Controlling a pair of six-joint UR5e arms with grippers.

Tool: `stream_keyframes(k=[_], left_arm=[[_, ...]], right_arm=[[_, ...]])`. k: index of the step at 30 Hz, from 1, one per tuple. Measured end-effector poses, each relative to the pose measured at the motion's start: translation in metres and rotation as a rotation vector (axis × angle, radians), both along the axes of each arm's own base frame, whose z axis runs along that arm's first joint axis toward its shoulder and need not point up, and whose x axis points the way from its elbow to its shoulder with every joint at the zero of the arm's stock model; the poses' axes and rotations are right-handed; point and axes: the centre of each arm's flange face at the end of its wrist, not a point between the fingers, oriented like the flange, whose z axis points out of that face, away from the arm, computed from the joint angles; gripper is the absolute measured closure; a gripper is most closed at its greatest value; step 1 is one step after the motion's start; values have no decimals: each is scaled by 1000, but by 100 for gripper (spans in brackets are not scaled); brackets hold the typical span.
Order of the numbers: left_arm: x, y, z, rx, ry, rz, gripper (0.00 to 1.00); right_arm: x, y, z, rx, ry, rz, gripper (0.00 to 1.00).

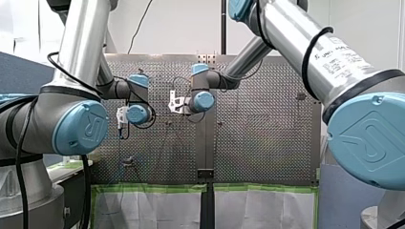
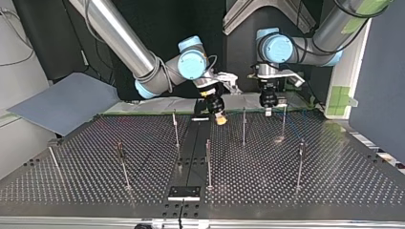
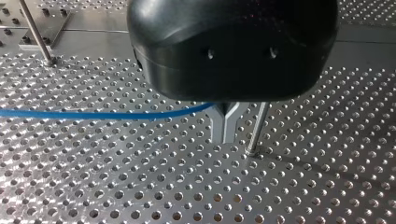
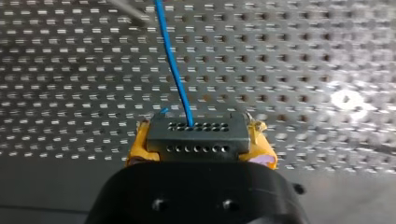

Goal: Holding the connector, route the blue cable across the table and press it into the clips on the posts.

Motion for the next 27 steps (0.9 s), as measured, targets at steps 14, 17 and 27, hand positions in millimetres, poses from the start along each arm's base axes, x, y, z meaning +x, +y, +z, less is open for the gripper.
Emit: stream_keyframes(k=[14,17,27], left_arm=[[-6,2,-9,3,15,-18,100],[-9,1,-12,4,16,-27,100],[-13,-5,-37,28,69,-65,100]], right_arm=[[-9,-2,-24,27,31,-10,100],[-11,-3,-28,32,36,-13,100],[-18,-6,-39,47,50,-22,100]])
